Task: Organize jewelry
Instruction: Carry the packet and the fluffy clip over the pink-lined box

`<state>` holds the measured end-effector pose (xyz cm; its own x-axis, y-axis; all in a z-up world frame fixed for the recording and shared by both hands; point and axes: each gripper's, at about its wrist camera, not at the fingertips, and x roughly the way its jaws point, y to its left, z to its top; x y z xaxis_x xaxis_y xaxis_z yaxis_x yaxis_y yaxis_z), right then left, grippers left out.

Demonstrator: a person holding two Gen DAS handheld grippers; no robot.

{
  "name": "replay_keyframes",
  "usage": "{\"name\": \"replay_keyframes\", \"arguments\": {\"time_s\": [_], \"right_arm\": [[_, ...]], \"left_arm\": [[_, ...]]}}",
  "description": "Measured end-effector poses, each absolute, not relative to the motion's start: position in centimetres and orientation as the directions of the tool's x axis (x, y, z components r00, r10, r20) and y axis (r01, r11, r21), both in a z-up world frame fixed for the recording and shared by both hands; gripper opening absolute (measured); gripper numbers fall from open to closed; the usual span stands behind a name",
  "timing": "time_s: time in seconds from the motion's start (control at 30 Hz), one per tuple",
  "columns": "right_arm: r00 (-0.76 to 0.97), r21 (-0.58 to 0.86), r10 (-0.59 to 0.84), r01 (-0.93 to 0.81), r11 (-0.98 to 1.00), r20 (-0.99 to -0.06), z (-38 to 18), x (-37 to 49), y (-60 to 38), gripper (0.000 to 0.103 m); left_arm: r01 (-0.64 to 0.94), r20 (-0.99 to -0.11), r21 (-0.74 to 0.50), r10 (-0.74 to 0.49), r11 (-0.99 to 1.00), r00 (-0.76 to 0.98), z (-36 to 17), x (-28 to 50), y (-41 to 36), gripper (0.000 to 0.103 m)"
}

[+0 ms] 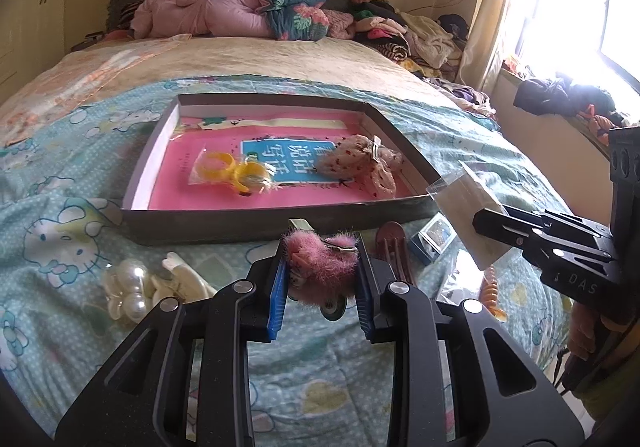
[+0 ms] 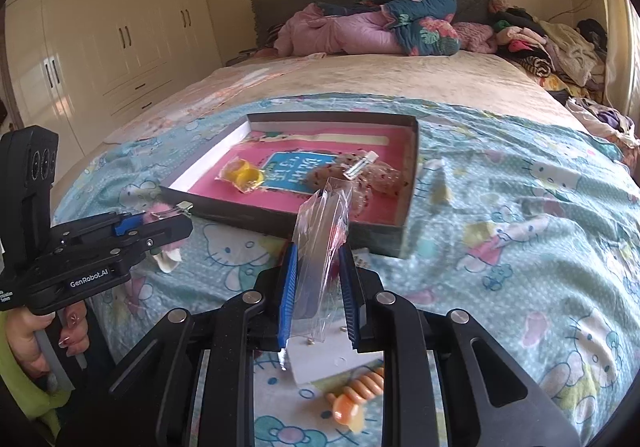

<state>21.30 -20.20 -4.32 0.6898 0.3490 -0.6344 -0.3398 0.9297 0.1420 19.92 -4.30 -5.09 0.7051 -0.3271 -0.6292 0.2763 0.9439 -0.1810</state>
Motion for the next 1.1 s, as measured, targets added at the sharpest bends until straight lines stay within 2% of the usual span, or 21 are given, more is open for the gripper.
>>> {"name": "replay_keyframes", "arguments": {"time_s": [0.6, 1.1], "right_arm": [[0.660, 0.140, 0.412, -0.426, 0.894, -0.628, -3.6, 23.9, -15.1, 0.020], [0.669, 0.136, 0.423, -0.437, 0.889, -0.612, -2.9, 27.2, -13.1, 0.020]], "left_arm": [[0.166, -0.617, -0.211, -0.263, 0.963, 0.742, -4.2, 22.0, 1.2, 0.021], [0.136, -0.631, -0.222, -0.248, 0.966, 0.735, -4.1, 24.6, 3.2, 0.021]]}}
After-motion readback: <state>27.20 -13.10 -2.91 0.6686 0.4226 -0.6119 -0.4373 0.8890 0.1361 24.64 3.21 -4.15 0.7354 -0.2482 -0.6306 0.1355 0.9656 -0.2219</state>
